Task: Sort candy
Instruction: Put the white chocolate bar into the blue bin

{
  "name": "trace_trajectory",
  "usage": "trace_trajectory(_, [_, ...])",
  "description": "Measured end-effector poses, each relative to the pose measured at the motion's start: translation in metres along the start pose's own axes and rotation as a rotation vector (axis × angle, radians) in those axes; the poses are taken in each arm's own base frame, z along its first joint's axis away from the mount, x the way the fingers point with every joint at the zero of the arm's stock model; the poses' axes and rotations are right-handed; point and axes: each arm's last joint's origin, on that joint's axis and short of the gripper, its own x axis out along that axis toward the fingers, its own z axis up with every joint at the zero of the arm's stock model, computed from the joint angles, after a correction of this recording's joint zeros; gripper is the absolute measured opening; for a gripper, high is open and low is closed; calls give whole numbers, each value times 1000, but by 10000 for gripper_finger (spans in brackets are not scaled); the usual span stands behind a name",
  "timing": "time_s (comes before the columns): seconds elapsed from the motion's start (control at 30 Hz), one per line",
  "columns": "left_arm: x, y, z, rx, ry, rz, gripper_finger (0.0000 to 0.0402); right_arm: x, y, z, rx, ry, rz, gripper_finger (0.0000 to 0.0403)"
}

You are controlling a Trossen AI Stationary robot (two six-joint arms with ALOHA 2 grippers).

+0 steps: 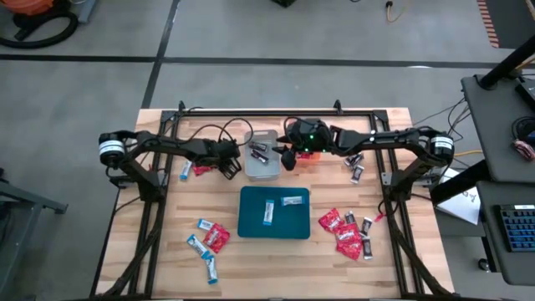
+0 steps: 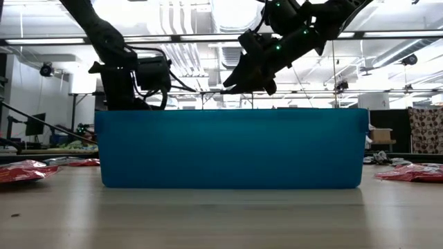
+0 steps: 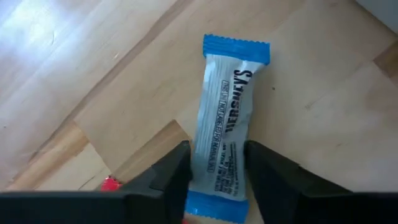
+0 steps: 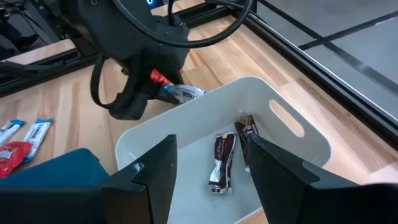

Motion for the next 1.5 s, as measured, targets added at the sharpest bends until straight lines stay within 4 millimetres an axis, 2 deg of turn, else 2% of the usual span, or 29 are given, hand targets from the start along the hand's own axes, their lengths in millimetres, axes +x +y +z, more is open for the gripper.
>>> trace_trajectory(0.2, [-4,4,-1,-14,-30,63,30,-4,10,2,-25,-17,29,183])
trace_trajectory(0.27, [-6,5,-1,-15,-45,78,11,-6,15,4,-46,-25,39,183])
trace_trajectory(0.47, [-25,9,2,-10,-114,64,10,-14,26,8,-82,-48,71,183])
trace_trajectory(0.67, [-62,16,5,-6,-260,-2,3,-22,39,11,-153,-73,108,183])
trace_trajectory(0.8, [-93,14,6,34,-434,-105,2,-23,50,11,-207,-111,139,183])
trace_trajectory(0.93, [-120,7,1,115,-601,-252,2,-23,60,7,-254,-227,178,183])
trace_trajectory(1.1, [-140,-6,-8,216,-766,-446,2,-18,67,-4,-310,-351,209,183])
trace_trajectory(1.23, [-143,-21,-15,228,-879,-560,2,-12,67,-9,-289,-420,221,183])
trace_trajectory(1.37, [-137,-31,-15,196,-963,-613,2,-1,67,-12,-255,-459,219,183])
trace_trajectory(1.5, [-126,-40,-13,169,-1002,-613,2,8,65,-12,-199,-480,84,183])
